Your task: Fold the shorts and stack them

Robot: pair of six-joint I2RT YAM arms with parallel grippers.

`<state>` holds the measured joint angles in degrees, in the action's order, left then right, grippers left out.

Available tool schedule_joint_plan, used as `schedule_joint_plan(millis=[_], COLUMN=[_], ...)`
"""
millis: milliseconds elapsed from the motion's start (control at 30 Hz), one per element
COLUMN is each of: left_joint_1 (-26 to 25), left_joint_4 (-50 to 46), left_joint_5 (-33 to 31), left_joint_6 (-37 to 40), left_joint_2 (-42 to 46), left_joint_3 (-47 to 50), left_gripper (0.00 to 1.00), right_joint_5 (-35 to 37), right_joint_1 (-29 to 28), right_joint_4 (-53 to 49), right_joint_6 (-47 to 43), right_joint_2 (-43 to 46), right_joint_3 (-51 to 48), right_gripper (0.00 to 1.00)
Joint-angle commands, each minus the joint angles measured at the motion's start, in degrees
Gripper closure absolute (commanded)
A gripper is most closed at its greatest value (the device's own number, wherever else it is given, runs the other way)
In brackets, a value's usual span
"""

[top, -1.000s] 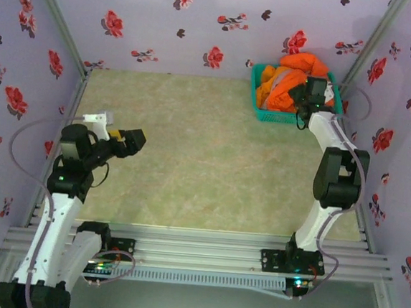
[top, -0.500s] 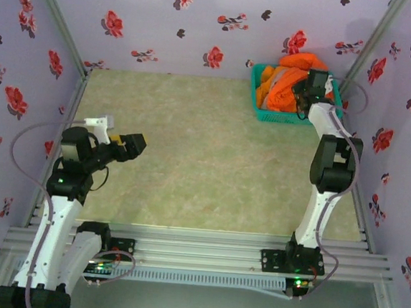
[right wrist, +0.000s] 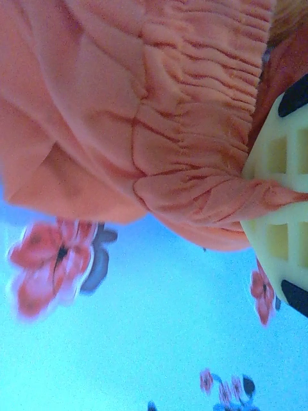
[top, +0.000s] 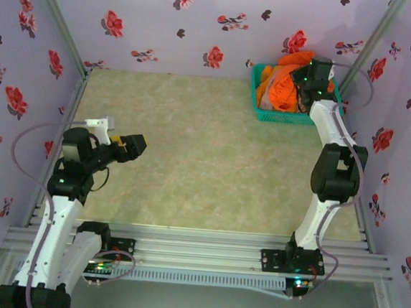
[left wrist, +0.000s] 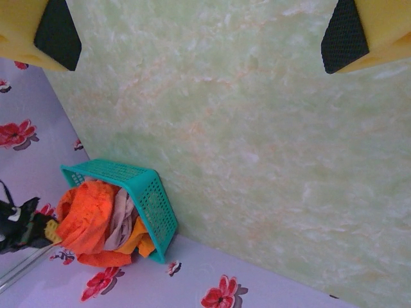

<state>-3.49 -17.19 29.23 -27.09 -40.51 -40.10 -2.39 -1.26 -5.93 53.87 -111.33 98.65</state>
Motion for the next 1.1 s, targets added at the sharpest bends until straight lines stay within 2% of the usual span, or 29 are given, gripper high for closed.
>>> schedule_joint_plan(millis=[0, 433, 700, 900, 1067], left_joint_1=[-0.2, -0.2, -0.2, -0.2, -0.2], left_joint_4=[1.2, 1.7, 2.6, 3.2, 4.1], left_joint_5=[1.5, 1.5, 1.4, 1.5, 1.4], left_joint_6=[-0.4, -1.4, -2.2, -2.6, -3.6], left_joint_2=[1.1, 1.4, 1.1, 0.9, 0.5], left_joint_3=[0.3, 0.4, 0.5, 0.7, 1.0], left_gripper=[0.01, 0.01, 0.01, 0.01, 0.01], right_joint_5=[0.3, 2.5, 2.9, -1.5, -6.0], right_joint_1=[-0.7, -3.4, -3.9, -4.3, -7.5], right_joint_4=[0.6, 4.6, 4.5, 5.3, 5.9], right_joint_6=[-2.8, -7.8, -13.1, -13.6, -16.2], right_joint_2=[4.6, 13.1, 14.6, 15.1, 15.8], right_joint_3=[2.4, 3.7, 10.2, 15.3, 19.5], right_gripper=[1.00, 1.00, 1.00, 1.00, 1.00])
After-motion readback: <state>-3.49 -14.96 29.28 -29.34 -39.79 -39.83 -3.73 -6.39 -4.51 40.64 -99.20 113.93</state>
